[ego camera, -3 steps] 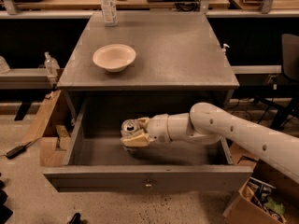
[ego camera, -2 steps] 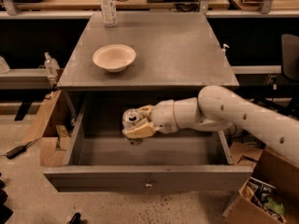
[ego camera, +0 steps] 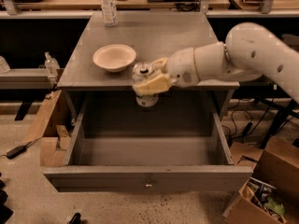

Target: Pick 7up can from top drawer and place on counter

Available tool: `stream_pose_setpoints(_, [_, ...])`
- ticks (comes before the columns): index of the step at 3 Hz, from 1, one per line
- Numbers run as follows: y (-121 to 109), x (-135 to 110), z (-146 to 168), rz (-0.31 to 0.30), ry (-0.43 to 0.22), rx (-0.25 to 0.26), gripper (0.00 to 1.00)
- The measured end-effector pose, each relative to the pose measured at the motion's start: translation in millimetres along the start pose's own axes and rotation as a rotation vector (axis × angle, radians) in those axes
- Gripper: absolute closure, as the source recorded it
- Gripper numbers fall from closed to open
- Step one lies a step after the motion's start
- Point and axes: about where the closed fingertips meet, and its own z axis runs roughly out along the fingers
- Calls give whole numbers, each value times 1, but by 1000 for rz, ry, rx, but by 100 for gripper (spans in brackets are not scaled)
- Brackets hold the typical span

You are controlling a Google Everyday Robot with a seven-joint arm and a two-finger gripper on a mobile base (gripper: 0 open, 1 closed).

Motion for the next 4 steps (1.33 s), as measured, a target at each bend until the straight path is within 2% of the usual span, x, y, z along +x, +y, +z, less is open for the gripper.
stream_pose_setpoints(1, [-54, -43, -19, 31, 23, 77, 100])
stream_pose_setpoints(2, [-116, -75, -19, 73, 51, 179, 100])
stream_pose_setpoints(3, [-173, -110, -32, 68, 67, 311, 100])
stream_pose_setpoints(4, [-173, -110, -32, 68, 67, 312, 100])
